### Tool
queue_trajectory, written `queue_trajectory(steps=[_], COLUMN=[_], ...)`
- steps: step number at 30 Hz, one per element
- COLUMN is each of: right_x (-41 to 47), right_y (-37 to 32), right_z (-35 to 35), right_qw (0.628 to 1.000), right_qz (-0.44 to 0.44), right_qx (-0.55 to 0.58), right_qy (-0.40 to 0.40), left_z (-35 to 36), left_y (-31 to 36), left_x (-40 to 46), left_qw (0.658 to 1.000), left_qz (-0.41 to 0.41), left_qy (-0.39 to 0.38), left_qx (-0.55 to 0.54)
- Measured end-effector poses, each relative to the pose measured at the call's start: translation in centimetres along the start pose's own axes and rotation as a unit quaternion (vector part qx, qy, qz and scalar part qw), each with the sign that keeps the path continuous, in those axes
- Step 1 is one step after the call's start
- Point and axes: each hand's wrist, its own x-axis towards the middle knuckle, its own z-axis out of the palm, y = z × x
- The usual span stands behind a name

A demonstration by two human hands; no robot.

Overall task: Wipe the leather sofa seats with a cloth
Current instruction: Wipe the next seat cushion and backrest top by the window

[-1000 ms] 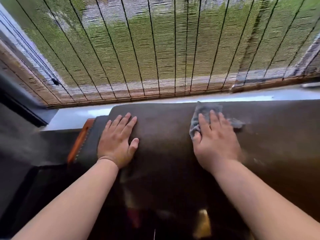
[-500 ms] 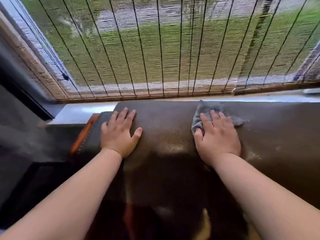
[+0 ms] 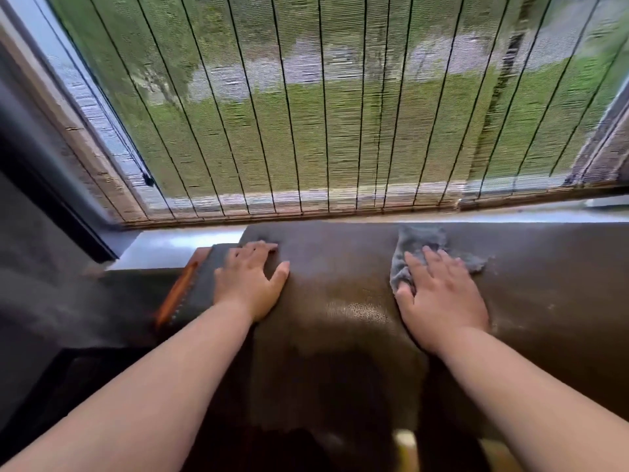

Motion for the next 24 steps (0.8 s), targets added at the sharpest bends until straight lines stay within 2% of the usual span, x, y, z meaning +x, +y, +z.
queue_trajectory(steps=[3, 5, 8, 10, 16, 24], right_x=[-0.2, -0.1, 0.1, 0.1, 0.0, -0.9], right_y=[0.0, 0.1, 0.3, 0.4, 0.3, 0.2], right_z=[0.1, 0.4, 1.0, 1.3, 1.1, 0.7], right_qw=[1.0, 1.0, 1.0, 0.999, 0.999, 0.999], right_qz=[-0.002, -0.001, 0.003, 0.004, 0.002, 0.004], right_qx=[0.005, 0.014, 0.02, 0.022, 0.028, 0.044], right_qy=[0.002, 0.011, 0.021, 0.03, 0.037, 0.019], left_z=[-1.2, -1.1, -0.4, -0.1, 0.4, -0.4], left_y=[1.2, 2.1, 3.1, 3.6, 3.8, 3.8], left_x=[3.7, 6.1, 8.7, 9.8, 9.5, 7.0], left_qw=[0.997, 0.996, 0.995, 0.995, 0.993, 0.988], left_qz=[-0.002, 0.021, 0.064, 0.063, 0.077, 0.081], left_qy=[-0.037, -0.067, -0.067, -0.069, -0.047, -0.06], left_qx=[0.065, 0.053, 0.035, 0.029, 0.074, 0.117])
